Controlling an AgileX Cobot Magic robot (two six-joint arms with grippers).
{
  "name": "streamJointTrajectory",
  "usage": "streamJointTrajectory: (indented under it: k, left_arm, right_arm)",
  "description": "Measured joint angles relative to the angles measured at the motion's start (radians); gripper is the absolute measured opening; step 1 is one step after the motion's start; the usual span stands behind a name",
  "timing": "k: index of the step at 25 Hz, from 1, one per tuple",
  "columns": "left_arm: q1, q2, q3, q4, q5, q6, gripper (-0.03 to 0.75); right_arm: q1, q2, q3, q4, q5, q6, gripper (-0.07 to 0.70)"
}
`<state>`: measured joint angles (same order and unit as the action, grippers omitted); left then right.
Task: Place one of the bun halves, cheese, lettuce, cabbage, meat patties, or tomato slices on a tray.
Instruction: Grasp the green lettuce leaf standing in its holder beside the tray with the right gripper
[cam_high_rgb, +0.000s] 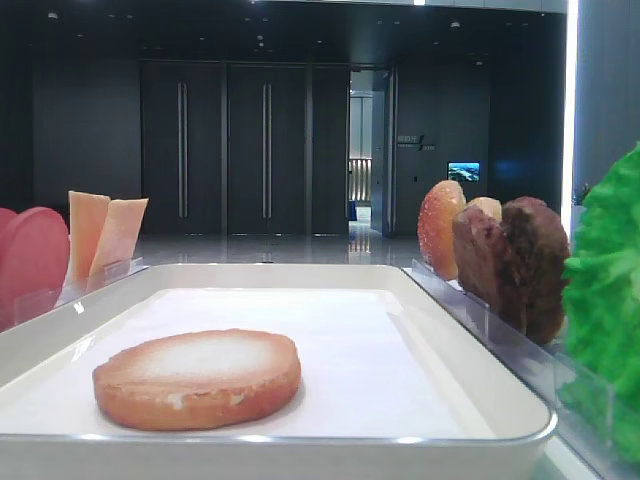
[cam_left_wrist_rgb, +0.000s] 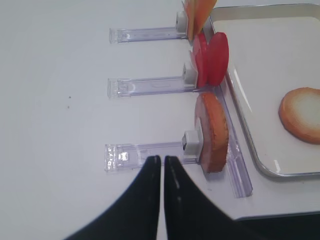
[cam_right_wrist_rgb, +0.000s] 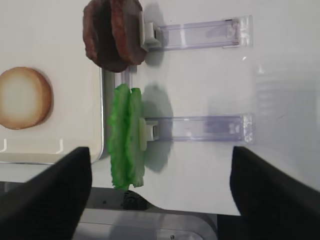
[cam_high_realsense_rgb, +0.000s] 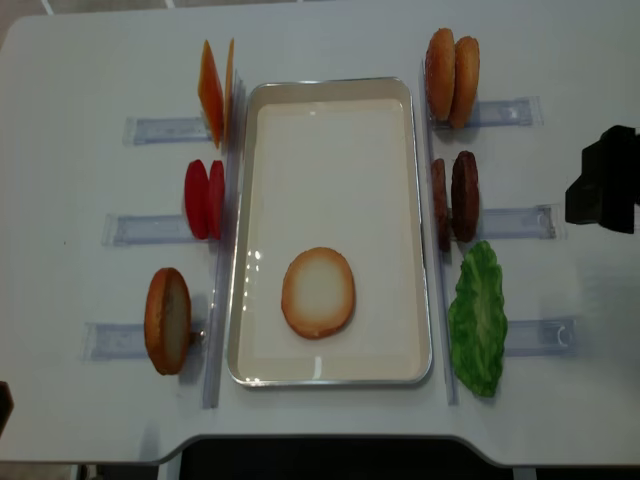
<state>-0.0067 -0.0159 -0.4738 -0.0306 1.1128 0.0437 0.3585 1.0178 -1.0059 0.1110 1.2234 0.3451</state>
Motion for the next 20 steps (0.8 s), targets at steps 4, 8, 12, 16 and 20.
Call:
streamJointTrajectory:
  k: [4,8,12,16,20]
  left_arm:
    - [0.0,0.0,0.0,0.0,0.0,0.0,0.013]
    - [0.0,0.0,0.0,0.0,0.0,0.0,0.013]
    - [0.0,0.0,0.0,0.0,0.0,0.0,0.013]
    - [0.0,0.0,0.0,0.0,0.0,0.0,0.013]
    - [0.0,0.0,0.0,0.0,0.0,0.0,0.013]
  right_arm:
    - [0.128,0.012,0.0,-0.054,0.0,0.118,0.541]
    - [0.215,0.063,0.0,-0.079,0.0,0.201,0.541]
    - [0.284,0.129,0.0,-0.104,-0.001,0.263,0.541]
    - [0.314,0.182,0.0,-0.111,-0.013,0.287,0.541]
    - [0.328,0.221,0.0,-0.111,-0.067,0.294,0.541]
